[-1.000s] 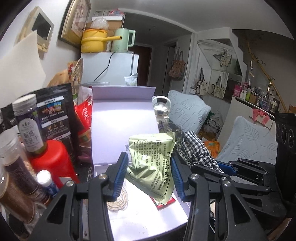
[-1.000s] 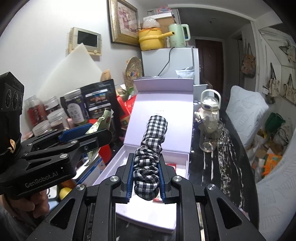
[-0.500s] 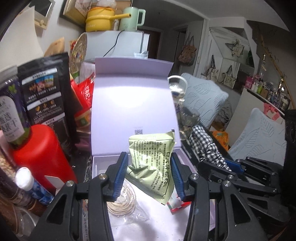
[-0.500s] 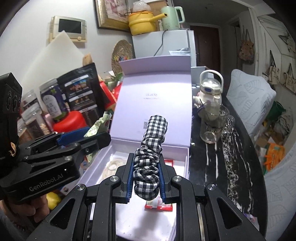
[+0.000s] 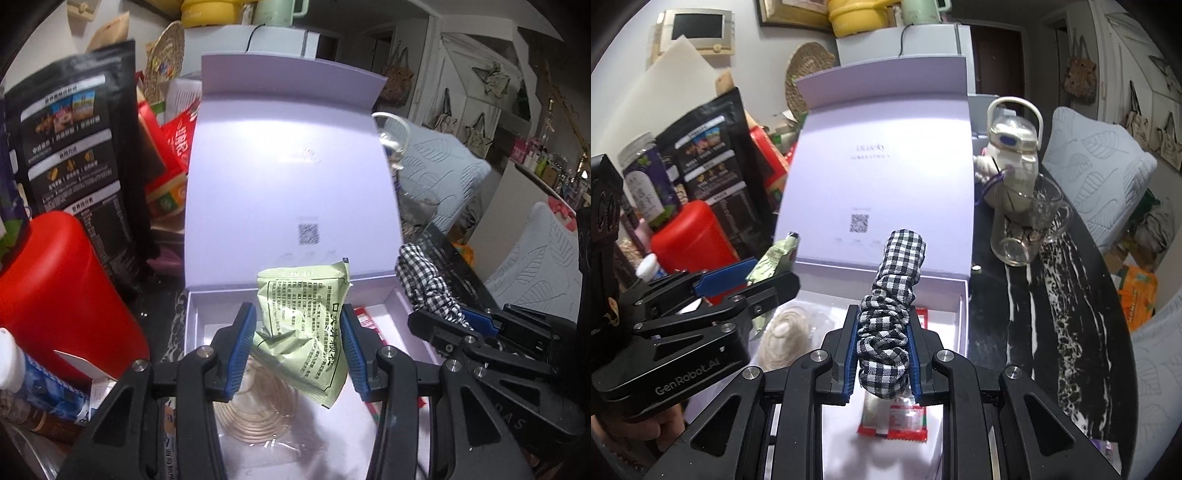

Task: Organize soft objects
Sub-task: 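Lower both held items into the lavender box and open both grippers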

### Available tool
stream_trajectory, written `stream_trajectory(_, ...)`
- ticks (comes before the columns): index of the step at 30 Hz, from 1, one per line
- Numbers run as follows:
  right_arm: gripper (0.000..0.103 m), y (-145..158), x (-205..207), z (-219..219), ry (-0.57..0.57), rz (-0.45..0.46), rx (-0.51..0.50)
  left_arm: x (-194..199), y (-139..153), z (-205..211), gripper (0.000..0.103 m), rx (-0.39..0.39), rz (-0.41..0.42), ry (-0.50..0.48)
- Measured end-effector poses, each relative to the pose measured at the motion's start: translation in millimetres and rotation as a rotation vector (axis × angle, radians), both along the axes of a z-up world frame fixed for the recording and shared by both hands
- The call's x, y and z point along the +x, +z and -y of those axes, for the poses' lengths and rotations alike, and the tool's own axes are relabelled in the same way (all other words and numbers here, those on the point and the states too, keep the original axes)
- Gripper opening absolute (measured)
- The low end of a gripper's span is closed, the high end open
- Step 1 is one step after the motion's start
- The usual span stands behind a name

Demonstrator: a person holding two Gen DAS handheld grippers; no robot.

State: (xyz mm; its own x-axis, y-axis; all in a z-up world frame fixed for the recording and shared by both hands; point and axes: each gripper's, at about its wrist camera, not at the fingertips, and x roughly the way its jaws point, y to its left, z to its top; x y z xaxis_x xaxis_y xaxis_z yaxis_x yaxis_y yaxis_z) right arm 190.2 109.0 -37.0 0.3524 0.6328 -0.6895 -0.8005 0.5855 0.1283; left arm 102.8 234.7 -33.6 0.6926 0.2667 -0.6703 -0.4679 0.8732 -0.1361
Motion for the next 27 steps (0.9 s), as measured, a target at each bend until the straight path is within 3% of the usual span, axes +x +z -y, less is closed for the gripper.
stream_trajectory(8, 0.022, -27, 11, -13, -0.008, -0.037, -0.067, 7, -17, -8, 0.045, -0.021, -0.074, 0.023)
stream_trajectory(22, 0.024, -44, 16, -20, -0.014, -0.044, -0.149, 24, -45, -5, 0.046, -0.021, -0.227, 0.038)
stream_trajectory(27, 0.038, -45, 15, -21, -0.018, -0.043, -0.164, 28, -49, -7, 0.047, -0.055, -0.249, 0.037)
